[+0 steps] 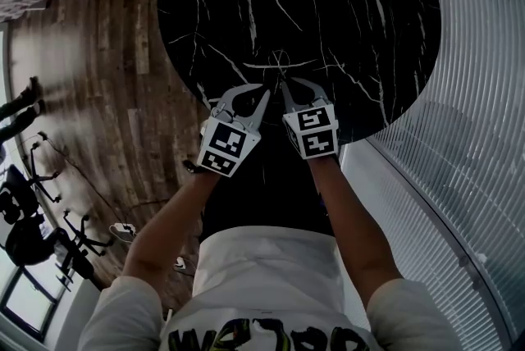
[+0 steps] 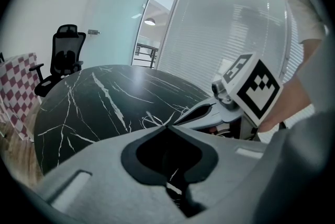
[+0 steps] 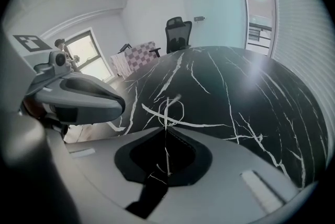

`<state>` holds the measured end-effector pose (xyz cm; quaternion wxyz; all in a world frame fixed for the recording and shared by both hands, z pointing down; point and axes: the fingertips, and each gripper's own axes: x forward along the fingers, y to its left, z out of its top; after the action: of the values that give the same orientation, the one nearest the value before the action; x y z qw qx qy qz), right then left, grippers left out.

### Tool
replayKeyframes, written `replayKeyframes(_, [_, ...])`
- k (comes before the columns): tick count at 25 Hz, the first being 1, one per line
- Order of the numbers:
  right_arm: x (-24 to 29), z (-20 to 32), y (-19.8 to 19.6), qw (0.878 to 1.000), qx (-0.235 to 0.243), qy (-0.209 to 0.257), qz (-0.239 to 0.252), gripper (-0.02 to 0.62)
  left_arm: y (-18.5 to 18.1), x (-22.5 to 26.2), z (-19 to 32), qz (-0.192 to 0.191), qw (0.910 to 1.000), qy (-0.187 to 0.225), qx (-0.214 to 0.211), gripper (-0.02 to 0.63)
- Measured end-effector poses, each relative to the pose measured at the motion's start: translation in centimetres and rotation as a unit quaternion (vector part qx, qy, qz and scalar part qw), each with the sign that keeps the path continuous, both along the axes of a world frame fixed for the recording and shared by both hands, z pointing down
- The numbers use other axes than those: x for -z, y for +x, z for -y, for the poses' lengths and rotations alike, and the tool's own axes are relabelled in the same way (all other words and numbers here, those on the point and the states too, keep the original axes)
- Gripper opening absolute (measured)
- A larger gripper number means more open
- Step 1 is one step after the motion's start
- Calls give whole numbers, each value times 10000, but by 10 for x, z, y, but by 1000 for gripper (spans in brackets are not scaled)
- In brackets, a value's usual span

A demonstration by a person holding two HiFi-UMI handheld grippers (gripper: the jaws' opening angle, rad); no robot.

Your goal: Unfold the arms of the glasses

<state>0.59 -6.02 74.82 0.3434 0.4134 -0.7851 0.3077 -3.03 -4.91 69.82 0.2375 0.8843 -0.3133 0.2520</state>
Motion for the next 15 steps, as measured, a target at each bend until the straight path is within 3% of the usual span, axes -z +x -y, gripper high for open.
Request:
replayKeyframes(9, [14, 1, 5, 9998, -17, 98, 155, 9, 2, 3, -2, 28, 10000, -14, 36, 0])
replayKeyframes(15, [53, 6, 7, 9985, -73, 364, 413, 9, 4, 18, 3, -52, 9999, 1, 144, 0])
